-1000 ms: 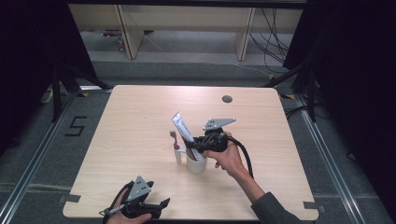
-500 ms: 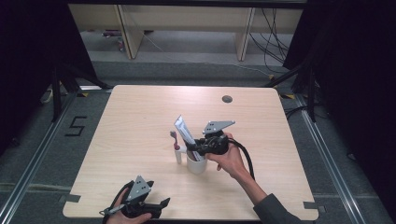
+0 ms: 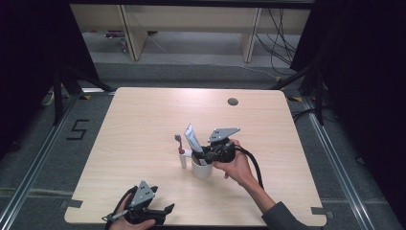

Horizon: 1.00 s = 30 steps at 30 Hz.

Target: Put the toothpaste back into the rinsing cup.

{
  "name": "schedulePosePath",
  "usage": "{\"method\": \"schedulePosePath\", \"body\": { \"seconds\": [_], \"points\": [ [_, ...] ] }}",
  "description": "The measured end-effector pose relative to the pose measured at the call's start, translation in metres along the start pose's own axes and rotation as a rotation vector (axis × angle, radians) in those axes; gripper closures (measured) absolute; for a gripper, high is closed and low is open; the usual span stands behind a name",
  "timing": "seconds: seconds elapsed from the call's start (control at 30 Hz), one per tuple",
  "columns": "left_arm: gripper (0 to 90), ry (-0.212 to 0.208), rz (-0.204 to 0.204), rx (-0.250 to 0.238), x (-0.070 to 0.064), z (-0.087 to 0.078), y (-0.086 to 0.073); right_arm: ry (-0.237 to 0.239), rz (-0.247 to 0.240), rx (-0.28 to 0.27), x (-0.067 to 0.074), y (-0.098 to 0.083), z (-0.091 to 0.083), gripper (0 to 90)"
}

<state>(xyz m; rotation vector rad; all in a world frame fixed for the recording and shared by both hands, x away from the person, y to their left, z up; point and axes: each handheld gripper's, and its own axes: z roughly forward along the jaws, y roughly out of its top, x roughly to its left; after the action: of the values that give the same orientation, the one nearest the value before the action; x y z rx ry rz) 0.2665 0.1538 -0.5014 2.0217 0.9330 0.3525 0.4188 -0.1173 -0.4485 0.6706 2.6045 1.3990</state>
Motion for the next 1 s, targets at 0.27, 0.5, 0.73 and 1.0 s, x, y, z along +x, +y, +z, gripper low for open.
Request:
{"method": "schedulePosePath", "body": {
  "seconds": [0.27,0.5,0.73,1.0],
  "points": [
    [16.8,0.000,0.005,0.017,-0.001,0.000,-0.001,-0.005,-0.013,0.029,0.004,-0.004,0.001,75.5],
    [16.8,-0.002,0.017,0.023,0.000,-0.001,-0.001,0.003,0.003,0.026,0.004,-0.003,-0.001,70.8],
    [16.8,0.001,0.008,0.009,0.000,-0.001,0.000,0.009,0.013,0.002,0.005,-0.002,-0.004,63.1],
    [16.8,-0.002,0.019,0.019,0.000,-0.001,0.000,-0.007,0.037,-0.032,0.005,0.000,-0.012,53.7]
  ]
}}
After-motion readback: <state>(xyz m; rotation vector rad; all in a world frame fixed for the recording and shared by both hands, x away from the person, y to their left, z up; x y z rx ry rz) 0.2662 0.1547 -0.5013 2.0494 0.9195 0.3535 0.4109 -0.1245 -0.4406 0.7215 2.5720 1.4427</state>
